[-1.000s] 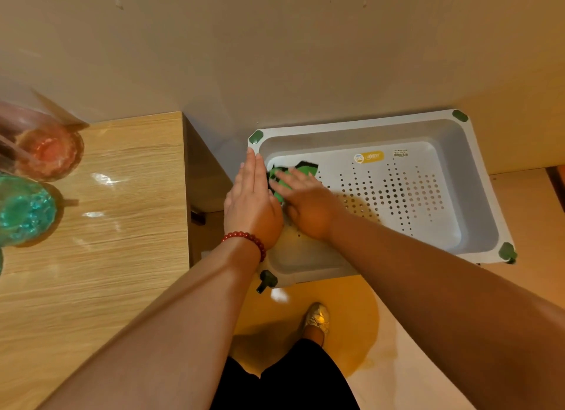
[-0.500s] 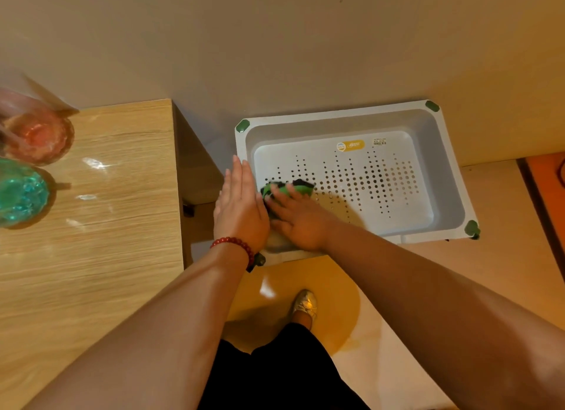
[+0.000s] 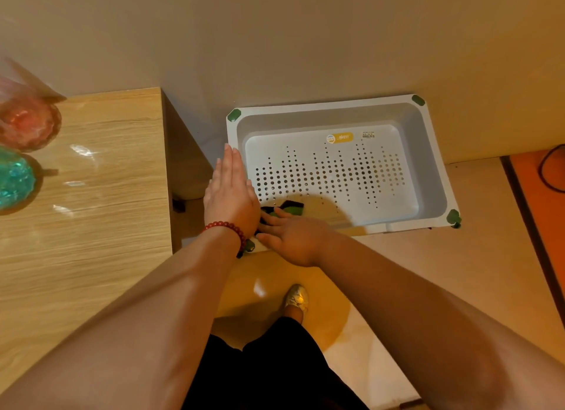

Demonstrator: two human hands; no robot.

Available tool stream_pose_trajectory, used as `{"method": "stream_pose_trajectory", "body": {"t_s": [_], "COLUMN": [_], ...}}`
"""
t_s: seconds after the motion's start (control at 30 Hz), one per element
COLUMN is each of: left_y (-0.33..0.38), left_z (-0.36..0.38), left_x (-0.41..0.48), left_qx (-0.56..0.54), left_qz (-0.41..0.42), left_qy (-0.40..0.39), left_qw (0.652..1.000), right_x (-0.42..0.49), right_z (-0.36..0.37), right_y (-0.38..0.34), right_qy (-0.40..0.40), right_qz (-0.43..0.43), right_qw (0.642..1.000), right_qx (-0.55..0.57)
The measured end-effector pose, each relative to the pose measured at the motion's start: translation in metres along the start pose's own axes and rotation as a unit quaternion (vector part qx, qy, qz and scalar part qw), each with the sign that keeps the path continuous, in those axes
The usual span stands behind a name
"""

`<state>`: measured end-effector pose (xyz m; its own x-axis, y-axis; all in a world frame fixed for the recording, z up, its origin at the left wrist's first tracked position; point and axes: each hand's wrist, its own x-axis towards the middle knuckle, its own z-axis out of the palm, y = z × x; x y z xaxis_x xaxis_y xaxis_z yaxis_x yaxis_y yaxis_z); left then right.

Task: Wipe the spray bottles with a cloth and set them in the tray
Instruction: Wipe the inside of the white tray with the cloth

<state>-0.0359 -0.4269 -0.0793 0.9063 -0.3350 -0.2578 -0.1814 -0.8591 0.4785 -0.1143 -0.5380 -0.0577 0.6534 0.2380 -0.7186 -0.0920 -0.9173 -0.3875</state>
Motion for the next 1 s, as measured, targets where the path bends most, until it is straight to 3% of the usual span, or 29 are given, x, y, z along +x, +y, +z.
{"method": "stream_pose_trajectory", "body": {"t_s": [0.1, 0.27, 0.43, 0.53, 0.63, 0.77, 0.83, 0.9, 1.0], "left_y": [0.003, 0.003, 0.003, 0.004, 0.006, 0.008, 0.013, 0.021, 0.031], "left_z": [0.000, 0.000, -0.003, -0.005, -0.006, -0.007, -0.010, -0.013, -0.011], "left_x": [-0.001, -0.002, -0.005, -0.007, -0.009, -0.008, -0.005, 0.002, 0.017], "left_qx": [0.002, 0.008, 0.032, 0.048, 0.062, 0.122, 0.145, 0.149, 0.180], "left_qz": [0.002, 0.008, 0.010, 0.018, 0.020, 0.028, 0.036, 0.055, 0.096], "left_qy": [0.001, 0.003, 0.008, 0.006, 0.004, 0.005, 0.008, 0.013, 0.000], "left_qw": [1.000, 1.000, 0.999, 0.999, 0.998, 0.992, 0.989, 0.987, 0.979], "right_x": [-0.014, -0.037, -0.018, -0.016, -0.024, -0.021, -0.013, -0.004, 0.002], "right_z": [-0.006, -0.007, 0.000, 0.002, -0.003, -0.012, -0.013, -0.008, -0.006], "right_y": [0.021, 0.060, 0.009, 0.019, 0.054, 0.090, 0.087, 0.072, 0.064], "right_qy": [0.015, 0.046, 0.043, 0.057, 0.100, 0.164, 0.175, 0.168, 0.159], "right_qz": [0.022, 0.171, 0.070, 0.080, 0.184, 0.385, 0.336, 0.219, 0.171], "right_qw": [1.000, 0.982, 0.997, 0.995, 0.976, 0.895, 0.916, 0.957, 0.966], "right_qx": [-0.010, -0.061, -0.005, 0.011, 0.055, 0.154, 0.130, 0.090, 0.110]}}
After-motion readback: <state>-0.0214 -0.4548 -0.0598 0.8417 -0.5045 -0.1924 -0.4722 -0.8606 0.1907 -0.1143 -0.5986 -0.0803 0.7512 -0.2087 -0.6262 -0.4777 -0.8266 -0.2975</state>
